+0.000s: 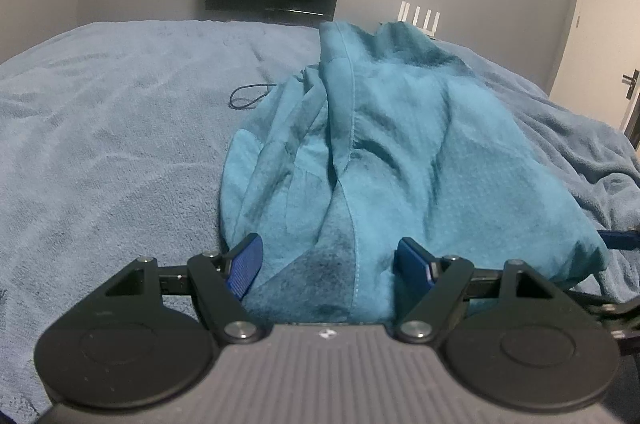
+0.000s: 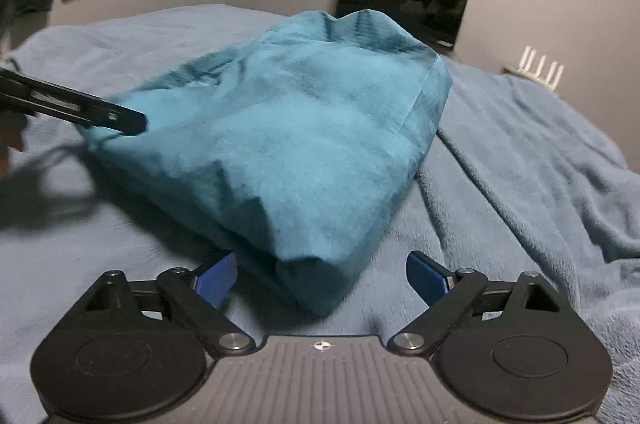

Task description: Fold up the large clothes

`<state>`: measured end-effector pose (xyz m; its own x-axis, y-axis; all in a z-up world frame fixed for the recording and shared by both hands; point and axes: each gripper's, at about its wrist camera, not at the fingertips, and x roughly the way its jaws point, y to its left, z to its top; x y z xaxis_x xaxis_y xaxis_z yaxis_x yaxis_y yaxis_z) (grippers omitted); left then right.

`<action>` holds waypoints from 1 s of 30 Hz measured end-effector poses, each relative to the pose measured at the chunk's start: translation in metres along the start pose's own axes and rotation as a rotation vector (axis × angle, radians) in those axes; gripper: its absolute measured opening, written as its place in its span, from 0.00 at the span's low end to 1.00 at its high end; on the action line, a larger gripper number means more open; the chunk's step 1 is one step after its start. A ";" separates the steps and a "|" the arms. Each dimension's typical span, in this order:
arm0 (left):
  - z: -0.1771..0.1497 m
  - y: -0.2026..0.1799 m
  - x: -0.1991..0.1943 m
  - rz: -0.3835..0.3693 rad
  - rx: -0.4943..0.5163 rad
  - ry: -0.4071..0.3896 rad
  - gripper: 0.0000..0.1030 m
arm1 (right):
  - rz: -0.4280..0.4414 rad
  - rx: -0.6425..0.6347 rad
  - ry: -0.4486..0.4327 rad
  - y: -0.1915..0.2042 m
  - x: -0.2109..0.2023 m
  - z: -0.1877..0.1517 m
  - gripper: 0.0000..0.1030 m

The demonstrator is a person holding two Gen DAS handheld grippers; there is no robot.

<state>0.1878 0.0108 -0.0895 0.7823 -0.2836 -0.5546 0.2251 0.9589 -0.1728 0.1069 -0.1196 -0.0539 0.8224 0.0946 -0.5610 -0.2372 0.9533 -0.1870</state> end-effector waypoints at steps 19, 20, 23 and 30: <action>-0.012 -0.021 -0.001 -0.075 0.122 0.018 0.73 | -0.147 0.281 -0.094 -0.052 0.019 -0.018 0.45; -0.014 -0.023 0.001 -0.061 0.142 0.020 0.73 | -0.148 0.308 -0.078 -0.058 0.022 -0.020 0.50; -0.014 -0.017 0.007 -0.048 0.121 0.035 0.75 | -0.112 0.326 -0.045 -0.058 0.029 -0.026 0.47; -0.012 0.002 0.000 -0.072 0.012 0.013 0.75 | 0.037 0.305 -0.040 -0.050 -0.018 -0.028 0.79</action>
<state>0.1813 0.0124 -0.0996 0.7565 -0.3520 -0.5512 0.2874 0.9360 -0.2033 0.0890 -0.1766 -0.0572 0.8371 0.1365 -0.5298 -0.1063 0.9905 0.0873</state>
